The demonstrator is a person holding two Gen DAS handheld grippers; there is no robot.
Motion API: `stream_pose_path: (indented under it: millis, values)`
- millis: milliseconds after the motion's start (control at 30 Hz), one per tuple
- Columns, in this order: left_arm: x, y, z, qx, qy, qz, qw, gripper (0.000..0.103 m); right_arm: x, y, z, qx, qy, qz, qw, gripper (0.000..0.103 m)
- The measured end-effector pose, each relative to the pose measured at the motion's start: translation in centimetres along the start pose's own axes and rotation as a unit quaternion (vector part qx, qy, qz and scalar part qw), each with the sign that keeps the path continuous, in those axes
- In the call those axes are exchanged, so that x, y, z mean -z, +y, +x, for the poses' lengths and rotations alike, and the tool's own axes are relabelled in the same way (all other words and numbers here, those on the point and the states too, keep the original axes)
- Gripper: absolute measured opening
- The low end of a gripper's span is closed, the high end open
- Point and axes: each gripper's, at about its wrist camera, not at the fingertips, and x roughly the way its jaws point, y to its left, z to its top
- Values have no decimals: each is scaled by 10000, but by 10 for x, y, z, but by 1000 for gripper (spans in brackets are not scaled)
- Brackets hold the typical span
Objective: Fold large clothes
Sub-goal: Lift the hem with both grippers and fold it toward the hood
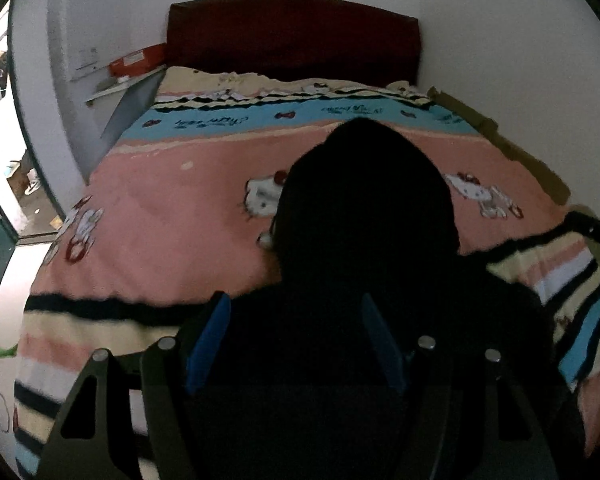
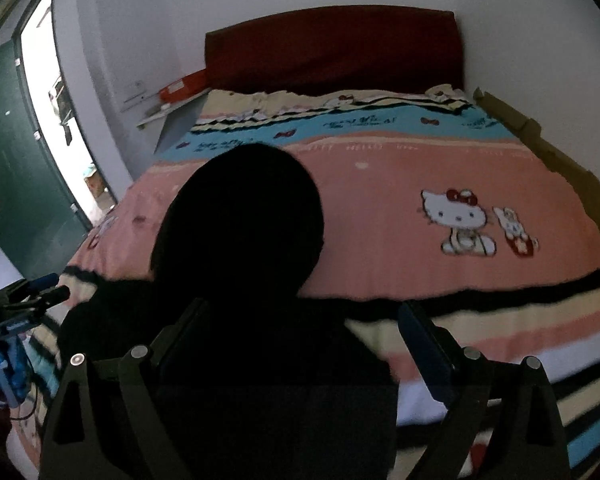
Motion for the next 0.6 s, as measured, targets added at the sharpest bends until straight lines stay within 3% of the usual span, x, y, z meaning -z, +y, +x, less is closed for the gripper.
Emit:
stream_pose_path:
  millis: [300, 600]
  values:
    - [-83, -22, 104, 47, 181, -111, 9998, 66, -64, -3, 94, 137, -51, -48, 9999, 93]
    - [-112, -49, 198, -75, 306, -81, 9995, 66, -85, -5, 197, 308, 30, 127, 9994, 93]
